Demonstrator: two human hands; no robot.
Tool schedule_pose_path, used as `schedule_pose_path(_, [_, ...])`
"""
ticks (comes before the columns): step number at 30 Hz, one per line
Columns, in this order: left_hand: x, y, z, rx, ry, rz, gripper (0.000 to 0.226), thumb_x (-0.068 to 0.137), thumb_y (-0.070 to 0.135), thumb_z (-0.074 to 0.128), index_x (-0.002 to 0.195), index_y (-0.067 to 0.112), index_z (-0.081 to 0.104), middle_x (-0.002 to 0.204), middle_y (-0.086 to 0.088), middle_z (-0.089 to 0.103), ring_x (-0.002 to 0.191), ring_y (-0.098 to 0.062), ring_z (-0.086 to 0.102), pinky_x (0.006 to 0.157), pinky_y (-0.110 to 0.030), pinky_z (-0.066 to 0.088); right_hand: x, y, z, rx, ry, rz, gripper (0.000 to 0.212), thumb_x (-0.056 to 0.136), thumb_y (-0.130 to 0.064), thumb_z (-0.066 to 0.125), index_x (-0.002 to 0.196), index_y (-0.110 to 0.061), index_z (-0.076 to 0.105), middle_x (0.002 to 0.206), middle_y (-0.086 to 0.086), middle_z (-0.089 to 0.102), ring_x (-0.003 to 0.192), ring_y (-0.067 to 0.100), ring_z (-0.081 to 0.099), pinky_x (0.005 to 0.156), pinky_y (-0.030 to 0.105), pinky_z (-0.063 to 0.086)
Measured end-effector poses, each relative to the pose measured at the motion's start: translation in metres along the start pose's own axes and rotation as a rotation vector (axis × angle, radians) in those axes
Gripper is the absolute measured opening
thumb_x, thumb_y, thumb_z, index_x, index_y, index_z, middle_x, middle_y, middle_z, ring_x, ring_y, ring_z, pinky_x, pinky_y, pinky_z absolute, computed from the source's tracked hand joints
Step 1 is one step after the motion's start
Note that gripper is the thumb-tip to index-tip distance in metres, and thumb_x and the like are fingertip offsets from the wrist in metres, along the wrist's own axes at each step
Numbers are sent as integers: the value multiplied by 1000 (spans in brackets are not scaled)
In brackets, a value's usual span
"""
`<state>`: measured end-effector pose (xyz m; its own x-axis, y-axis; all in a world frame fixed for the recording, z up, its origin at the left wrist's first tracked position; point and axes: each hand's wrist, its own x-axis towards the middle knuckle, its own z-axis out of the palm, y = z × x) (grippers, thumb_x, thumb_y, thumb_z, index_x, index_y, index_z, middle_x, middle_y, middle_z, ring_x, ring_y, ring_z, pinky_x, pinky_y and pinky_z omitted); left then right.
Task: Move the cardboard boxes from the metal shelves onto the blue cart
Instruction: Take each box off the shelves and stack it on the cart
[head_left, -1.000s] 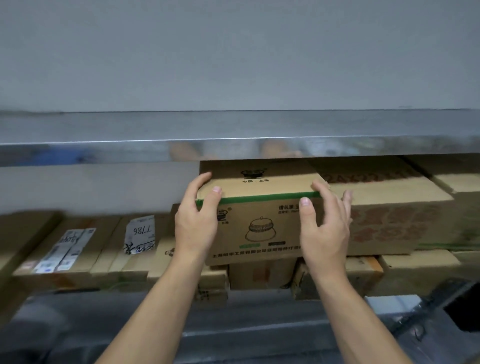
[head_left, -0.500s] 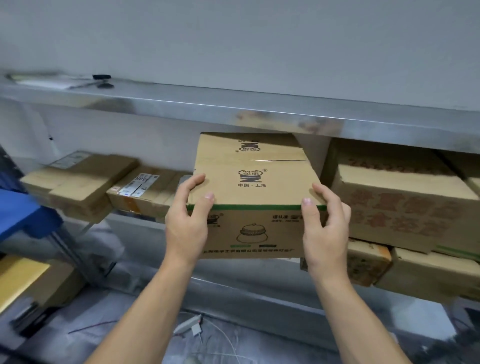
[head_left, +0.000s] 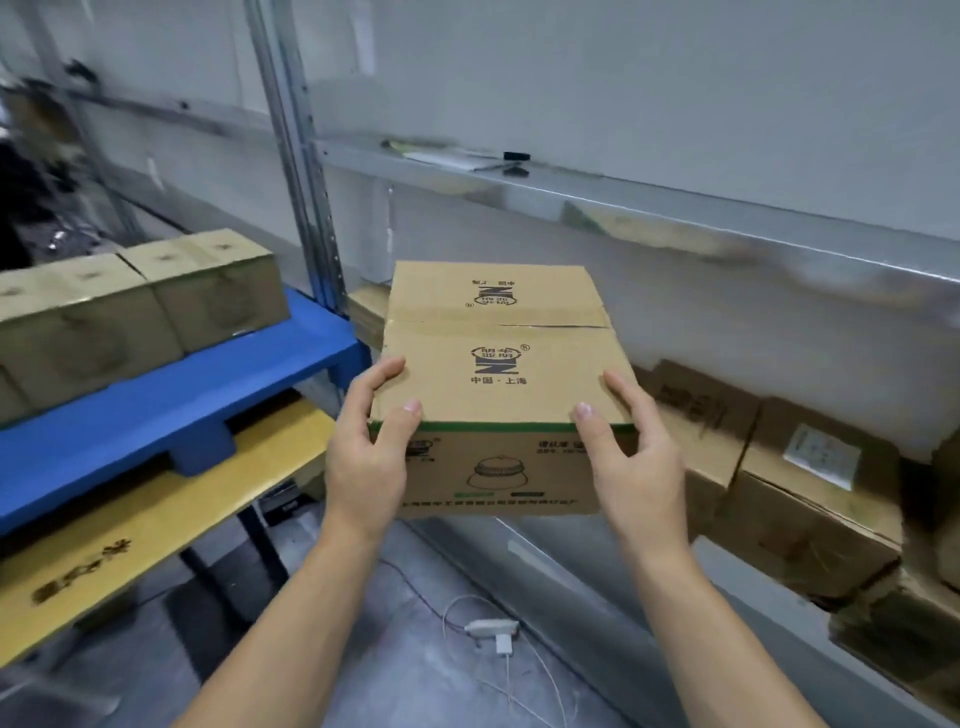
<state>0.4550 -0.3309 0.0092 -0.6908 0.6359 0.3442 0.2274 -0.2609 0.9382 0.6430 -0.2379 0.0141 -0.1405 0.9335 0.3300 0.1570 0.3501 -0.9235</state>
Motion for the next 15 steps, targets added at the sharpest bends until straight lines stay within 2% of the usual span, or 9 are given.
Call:
schedule_pose_path(2, [9, -3, -41, 12, 58, -4, 40, 86, 34, 55, 125, 31, 59, 122, 15, 62, 107, 0, 59, 79, -14, 48, -2, -9, 41, 26, -64, -15, 38, 92, -38, 66, 128, -42, 57, 131, -24, 55, 125, -1, 48, 109, 37, 43])
schedule_pose_path(5, [20, -8, -103, 43, 152, -29, 36, 84, 40, 58, 120, 42, 61, 120, 14, 64, 109, -12, 62, 85, -33, 52, -11, -25, 102, 63, -158, -9, 38, 92, -39, 66, 129, -43, 58, 135, -21, 55, 126, -2, 47, 111, 38, 42])
schedule_pose_path(6, [24, -8, -127, 54, 190, -28, 35, 83, 42, 58, 118, 44, 61, 119, 17, 64, 109, -13, 62, 85, -35, 52, -15, -31, 125, 82, -194, -4, 38, 92, -39, 66, 128, -45, 58, 134, -23, 55, 124, -4, 48, 110, 37, 42])
schedule_pose_path(9, [36, -9, -195, 86, 275, -24, 35, 85, 40, 57, 119, 42, 60, 119, 20, 63, 108, -7, 61, 85, -29, 50, -30, -51, 195, 146, -298, -1, 34, 91, -40, 68, 122, -51, 58, 123, -38, 54, 119, -12, 49, 107, 35, 45])
schedule_pose_path(11, [40, -10, -236, 123, 319, -28, 36, 86, 38, 55, 122, 38, 58, 118, 23, 62, 105, -1, 60, 82, -23, 48, -40, -61, 238, 176, -349, -10, 36, 91, -41, 68, 124, -48, 60, 124, -36, 56, 121, -8, 50, 106, 37, 46])
schedule_pose_path(13, [44, -12, -273, 155, 349, -45, 39, 86, 40, 54, 124, 39, 57, 119, 23, 61, 107, -3, 60, 85, -29, 51, -50, -71, 276, 196, -398, -7, 39, 91, -39, 68, 129, -43, 59, 126, -30, 58, 120, -5, 52, 104, 38, 47])
schedule_pose_path(15, [45, -18, -307, 173, 386, -73, 39, 86, 42, 54, 125, 41, 56, 124, 18, 61, 112, -10, 60, 93, -41, 53, -61, -78, 309, 214, -446, 3, 38, 91, -37, 68, 128, -44, 59, 124, -31, 58, 118, -5, 52, 103, 37, 48])
